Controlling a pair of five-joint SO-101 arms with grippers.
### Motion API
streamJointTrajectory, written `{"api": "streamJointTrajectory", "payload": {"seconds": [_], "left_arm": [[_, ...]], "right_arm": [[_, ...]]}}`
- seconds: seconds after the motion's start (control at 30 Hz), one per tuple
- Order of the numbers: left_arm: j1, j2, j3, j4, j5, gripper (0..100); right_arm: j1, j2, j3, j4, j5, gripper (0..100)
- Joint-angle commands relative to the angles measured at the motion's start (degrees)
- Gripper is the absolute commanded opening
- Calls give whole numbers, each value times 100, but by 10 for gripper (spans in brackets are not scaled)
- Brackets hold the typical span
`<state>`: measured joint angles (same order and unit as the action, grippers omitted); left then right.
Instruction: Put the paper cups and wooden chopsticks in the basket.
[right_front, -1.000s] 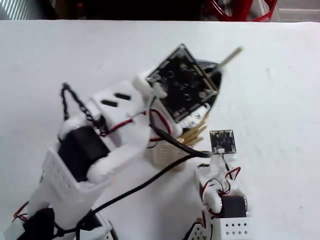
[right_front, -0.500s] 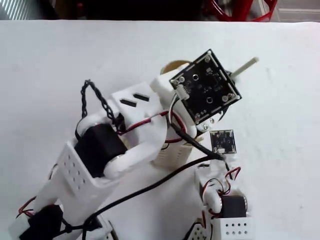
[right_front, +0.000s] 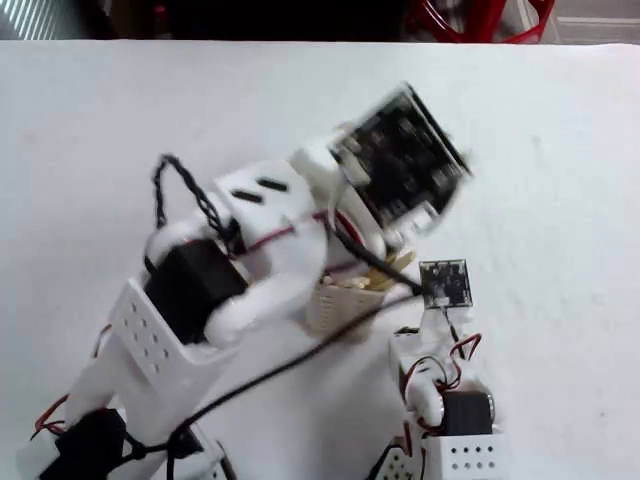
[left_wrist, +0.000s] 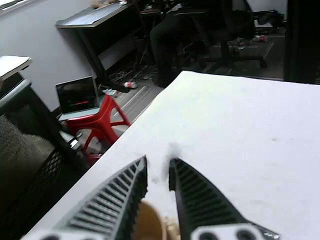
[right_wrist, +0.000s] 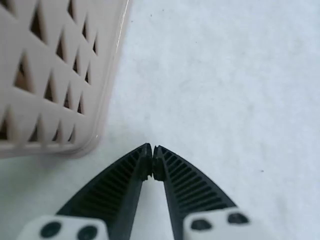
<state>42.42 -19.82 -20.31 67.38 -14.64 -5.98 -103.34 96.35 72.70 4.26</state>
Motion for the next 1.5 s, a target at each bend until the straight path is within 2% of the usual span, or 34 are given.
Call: {"api": "streamJointTrajectory", "payload": {"seconds": [0.0, 0.13, 0.23, 0.3, 0.37, 0.43, 0.57, 0.7, 0.87, 1.0, 1.13, 1.33, 1.47], "left_arm": [[-1200, -48, -237, 237, 0, 90], [-3240, 4, -176, 1064, 0, 85], [-4699, -31, 193, 1468, -44, 46], [-5473, -31, 598, 1503, -18, 23], [-5912, 13, 1231, 1424, 114, 24], [-5842, 40, 2382, 1090, 325, 28], [-5015, 171, 4659, -176, 404, 28], [-4681, 330, 5943, -1468, 369, 28], [-4532, 998, 6268, -1785, 352, 44], [-4321, 1525, 5899, -1679, 343, 118], [-4312, 1578, 5609, -1705, 343, 120], [-4286, 1068, 5908, -1749, 176, 155], [-3952, 127, 6857, -2444, 123, 184]], "right_arm": [[57, -13, 53, 22, 9, 19], [57, -13, 53, 22, 9, 19], [57, -13, 53, 22, 9, 19], [57, -13, 53, 22, 9, 19], [57, -13, 53, 22, 9, 19], [57, -13, 53, 22, 9, 19], [57, -13, 53, 22, 9, 19], [57, -13, 53, 22, 9, 19], [57, -13, 53, 22, 9, 19], [66, -13, 53, 22, 9, 19], [57, -13, 53, 22, 9, 19], [57, -13, 53, 22, 9, 19], [57, -13, 53, 22, 9, 19]]}}
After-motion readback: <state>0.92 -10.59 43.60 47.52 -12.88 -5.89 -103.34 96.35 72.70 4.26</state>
